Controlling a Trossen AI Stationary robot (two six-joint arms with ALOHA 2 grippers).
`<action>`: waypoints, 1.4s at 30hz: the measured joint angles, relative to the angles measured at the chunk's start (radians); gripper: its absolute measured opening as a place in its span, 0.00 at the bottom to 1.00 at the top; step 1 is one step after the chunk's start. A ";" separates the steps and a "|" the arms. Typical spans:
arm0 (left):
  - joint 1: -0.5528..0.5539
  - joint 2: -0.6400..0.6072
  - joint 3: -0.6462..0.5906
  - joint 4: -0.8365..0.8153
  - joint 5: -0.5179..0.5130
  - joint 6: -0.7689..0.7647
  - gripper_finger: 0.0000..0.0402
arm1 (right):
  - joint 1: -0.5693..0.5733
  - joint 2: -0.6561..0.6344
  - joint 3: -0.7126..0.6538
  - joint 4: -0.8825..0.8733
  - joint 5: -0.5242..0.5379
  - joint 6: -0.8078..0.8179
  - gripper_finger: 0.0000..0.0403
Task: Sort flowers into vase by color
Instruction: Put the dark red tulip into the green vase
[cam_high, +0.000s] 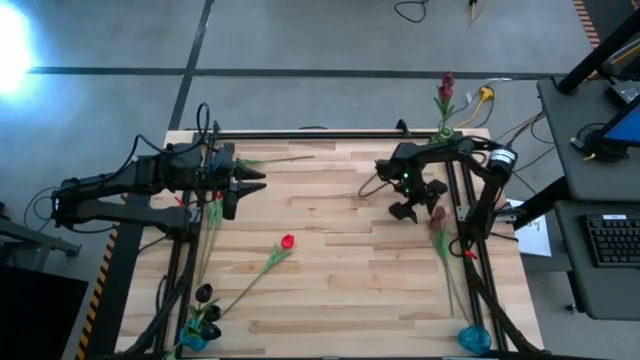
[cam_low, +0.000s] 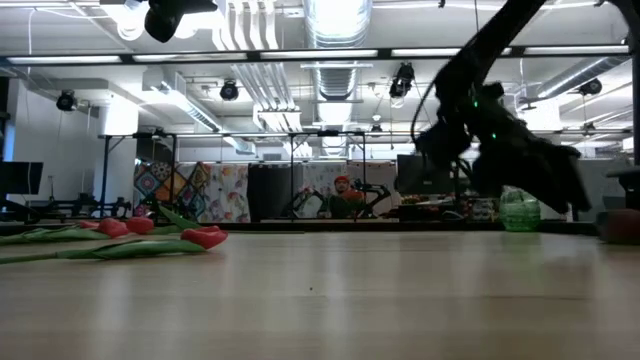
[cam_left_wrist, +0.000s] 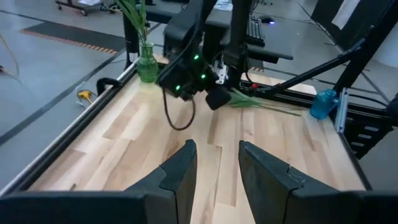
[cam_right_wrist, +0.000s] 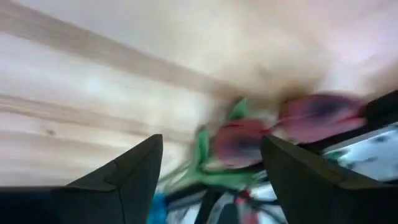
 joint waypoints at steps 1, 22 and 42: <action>0.000 0.000 0.000 0.002 -0.009 0.005 0.27 | 0.006 -0.024 0.009 0.002 0.043 0.000 0.65; 0.001 0.003 0.000 0.010 -0.043 0.011 0.27 | 0.348 -0.137 -0.151 0.078 -0.081 0.153 0.54; 0.002 0.018 0.002 0.020 -0.043 -0.032 0.27 | 0.415 -0.174 -0.254 0.320 0.064 0.320 0.20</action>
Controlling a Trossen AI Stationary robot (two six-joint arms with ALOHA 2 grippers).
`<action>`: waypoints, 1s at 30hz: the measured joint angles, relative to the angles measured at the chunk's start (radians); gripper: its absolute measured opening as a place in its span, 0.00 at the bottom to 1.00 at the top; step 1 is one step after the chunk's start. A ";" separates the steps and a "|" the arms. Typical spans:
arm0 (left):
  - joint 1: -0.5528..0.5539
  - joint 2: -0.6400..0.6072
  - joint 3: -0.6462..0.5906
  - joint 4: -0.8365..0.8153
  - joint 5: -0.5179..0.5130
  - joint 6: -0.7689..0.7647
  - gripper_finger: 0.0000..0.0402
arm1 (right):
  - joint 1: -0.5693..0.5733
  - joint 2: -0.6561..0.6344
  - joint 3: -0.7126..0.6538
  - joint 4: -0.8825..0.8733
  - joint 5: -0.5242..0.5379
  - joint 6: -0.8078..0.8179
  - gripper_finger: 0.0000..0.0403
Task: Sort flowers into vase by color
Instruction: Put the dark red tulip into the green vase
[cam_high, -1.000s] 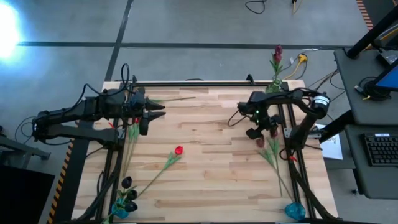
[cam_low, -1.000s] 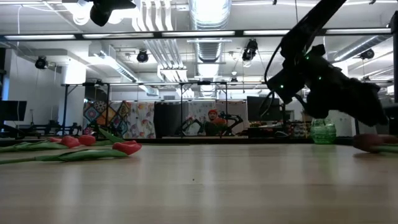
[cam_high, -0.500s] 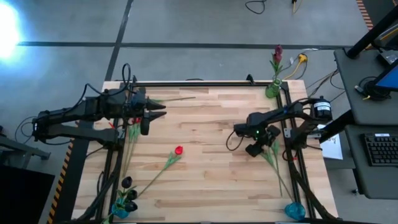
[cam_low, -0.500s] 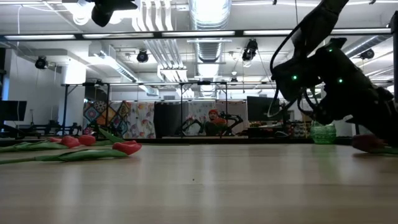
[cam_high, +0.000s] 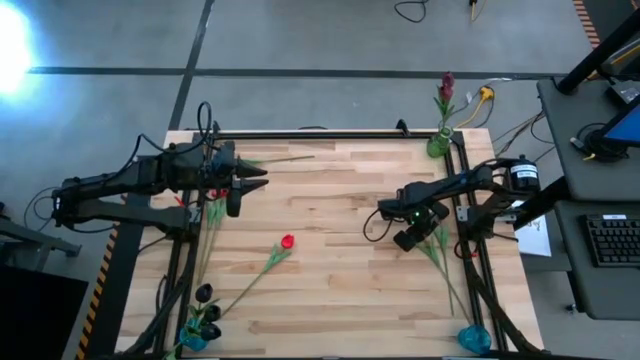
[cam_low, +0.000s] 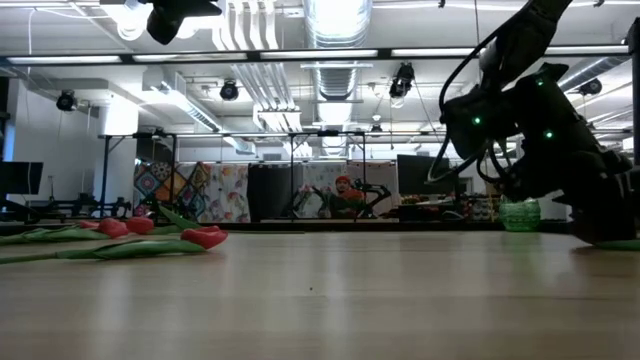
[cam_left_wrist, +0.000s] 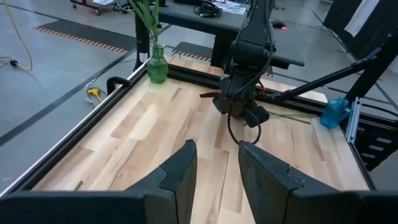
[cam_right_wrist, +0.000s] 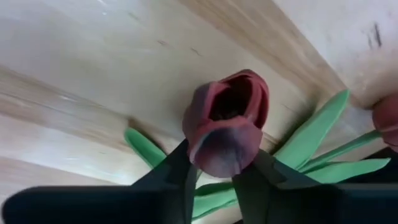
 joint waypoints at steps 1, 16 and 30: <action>0.000 0.000 0.000 0.000 0.000 0.000 0.27 | 0.000 -0.001 0.000 0.006 -0.002 0.000 0.18; 0.000 -0.003 0.001 0.050 -0.001 0.011 0.27 | -0.016 -0.307 0.140 0.040 0.238 0.076 0.03; 0.000 -0.008 0.001 0.060 -0.001 -0.023 0.27 | -0.075 -0.825 0.323 -0.083 1.084 0.157 0.02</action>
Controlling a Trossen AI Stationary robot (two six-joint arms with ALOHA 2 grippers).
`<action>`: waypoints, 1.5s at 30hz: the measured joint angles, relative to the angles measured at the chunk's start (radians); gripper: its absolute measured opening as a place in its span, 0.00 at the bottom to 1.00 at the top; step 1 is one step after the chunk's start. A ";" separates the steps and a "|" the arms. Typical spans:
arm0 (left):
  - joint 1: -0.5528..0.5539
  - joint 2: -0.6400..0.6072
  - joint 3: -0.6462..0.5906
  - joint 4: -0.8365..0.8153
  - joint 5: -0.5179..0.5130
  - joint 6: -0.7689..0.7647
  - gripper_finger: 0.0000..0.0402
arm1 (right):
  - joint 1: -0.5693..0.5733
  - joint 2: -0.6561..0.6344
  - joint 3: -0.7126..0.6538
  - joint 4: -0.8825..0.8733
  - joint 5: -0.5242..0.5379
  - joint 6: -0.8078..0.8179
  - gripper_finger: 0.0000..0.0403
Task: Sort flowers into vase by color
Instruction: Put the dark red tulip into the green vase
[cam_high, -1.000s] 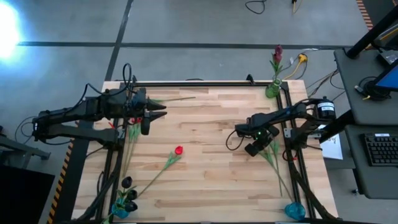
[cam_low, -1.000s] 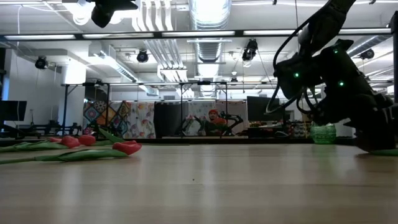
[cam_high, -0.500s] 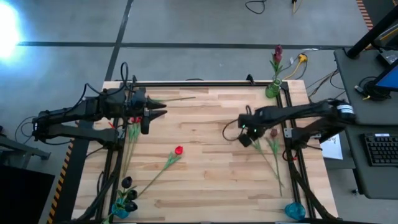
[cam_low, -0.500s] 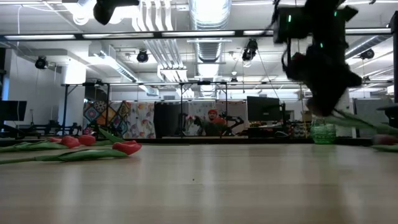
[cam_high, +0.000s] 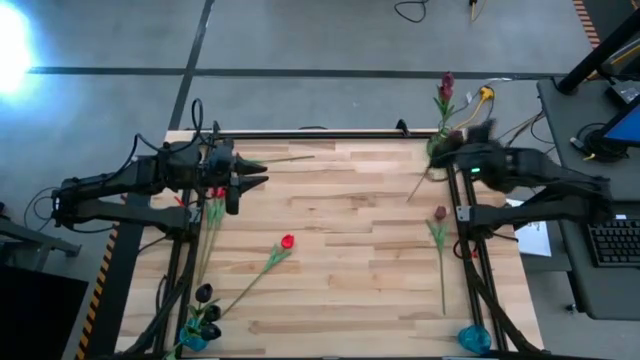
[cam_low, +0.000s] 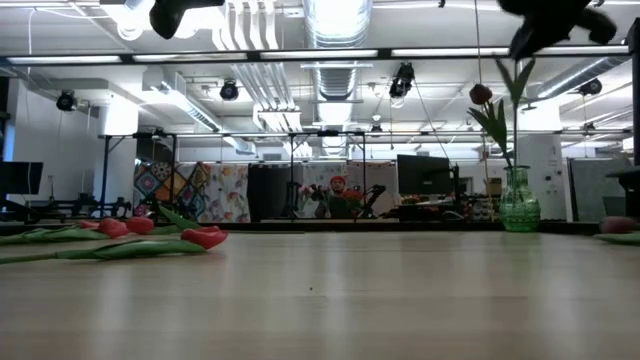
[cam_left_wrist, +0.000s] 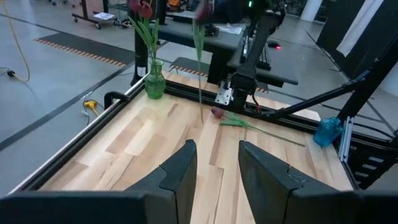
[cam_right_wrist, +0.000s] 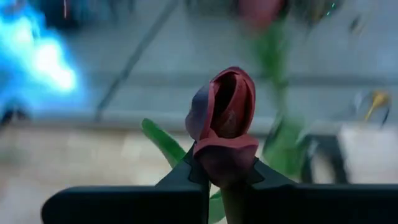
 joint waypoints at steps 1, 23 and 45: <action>0.000 0.000 0.000 0.000 0.000 0.000 0.27 | 0.000 -0.011 0.011 0.016 0.067 -0.033 0.02; 0.000 0.006 0.001 0.096 -0.089 0.006 0.27 | 0.000 0.104 0.370 0.144 0.658 -0.408 0.02; 0.000 0.040 0.001 0.123 -0.085 -0.030 0.27 | -0.500 0.294 0.288 0.144 0.262 -0.360 0.02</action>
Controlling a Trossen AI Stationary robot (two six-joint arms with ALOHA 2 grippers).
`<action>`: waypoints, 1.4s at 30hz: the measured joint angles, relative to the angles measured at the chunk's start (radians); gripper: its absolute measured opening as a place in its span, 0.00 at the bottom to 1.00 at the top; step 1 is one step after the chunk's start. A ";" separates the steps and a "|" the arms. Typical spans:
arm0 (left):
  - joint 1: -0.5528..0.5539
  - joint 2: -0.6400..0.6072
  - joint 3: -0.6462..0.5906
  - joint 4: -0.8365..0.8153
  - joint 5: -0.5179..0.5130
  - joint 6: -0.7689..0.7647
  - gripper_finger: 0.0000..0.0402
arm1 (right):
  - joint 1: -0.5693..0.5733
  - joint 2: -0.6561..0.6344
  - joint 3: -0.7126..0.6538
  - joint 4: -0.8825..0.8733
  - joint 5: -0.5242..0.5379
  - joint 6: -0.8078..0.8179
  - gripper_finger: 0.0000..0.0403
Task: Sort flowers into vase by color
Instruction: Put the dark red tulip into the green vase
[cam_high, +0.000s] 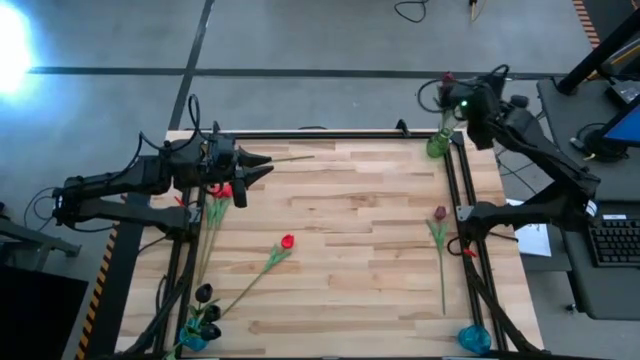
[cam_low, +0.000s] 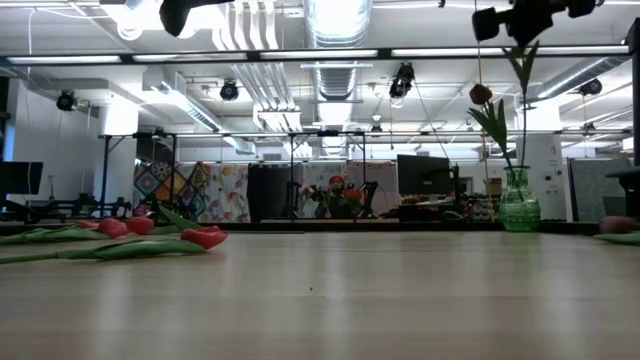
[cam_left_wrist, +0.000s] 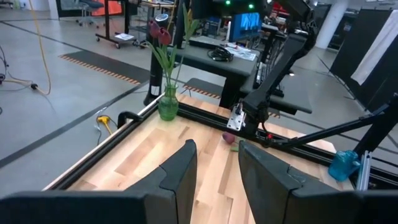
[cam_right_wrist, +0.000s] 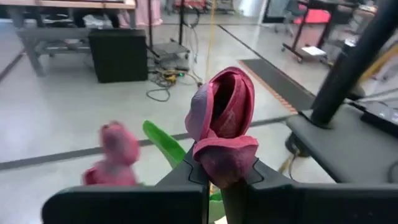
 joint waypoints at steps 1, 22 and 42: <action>0.000 0.000 0.000 0.000 0.000 0.000 0.27 | -0.016 0.002 -0.001 -0.001 -0.009 0.000 0.02; 0.000 -0.001 0.000 0.004 -0.018 0.000 0.27 | -0.158 0.090 -0.071 0.017 -0.241 0.025 0.05; 0.000 -0.001 0.000 0.004 -0.018 -0.019 0.27 | -0.172 0.069 -0.071 -0.020 -0.356 0.028 0.37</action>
